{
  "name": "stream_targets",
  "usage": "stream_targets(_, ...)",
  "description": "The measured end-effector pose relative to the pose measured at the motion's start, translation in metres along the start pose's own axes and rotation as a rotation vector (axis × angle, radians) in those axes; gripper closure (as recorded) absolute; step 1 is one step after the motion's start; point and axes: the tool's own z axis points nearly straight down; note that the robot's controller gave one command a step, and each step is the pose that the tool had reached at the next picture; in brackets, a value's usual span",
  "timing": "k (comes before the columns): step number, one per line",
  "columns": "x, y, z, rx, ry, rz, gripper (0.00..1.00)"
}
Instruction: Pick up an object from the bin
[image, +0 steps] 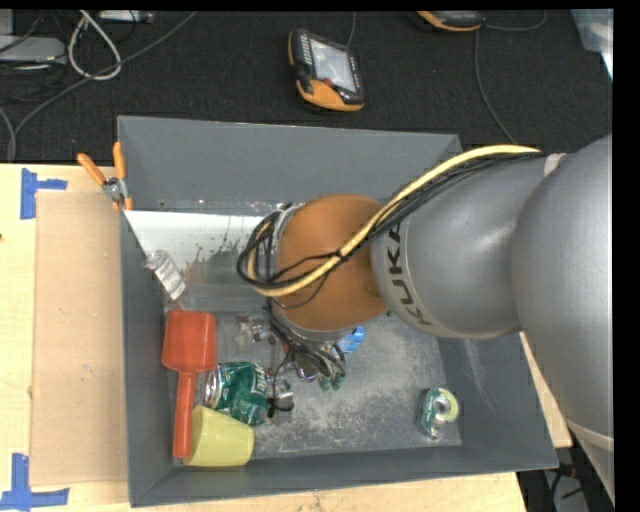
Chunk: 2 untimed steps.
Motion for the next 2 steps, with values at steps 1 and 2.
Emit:
stream_targets(1, -0.006, -0.001, -0.007, 0.001, 0.0, -0.021, 0.0)
stream_targets(2, 0.017, -0.016, 0.0, 0.0, 0.0, -0.206, 0.0)
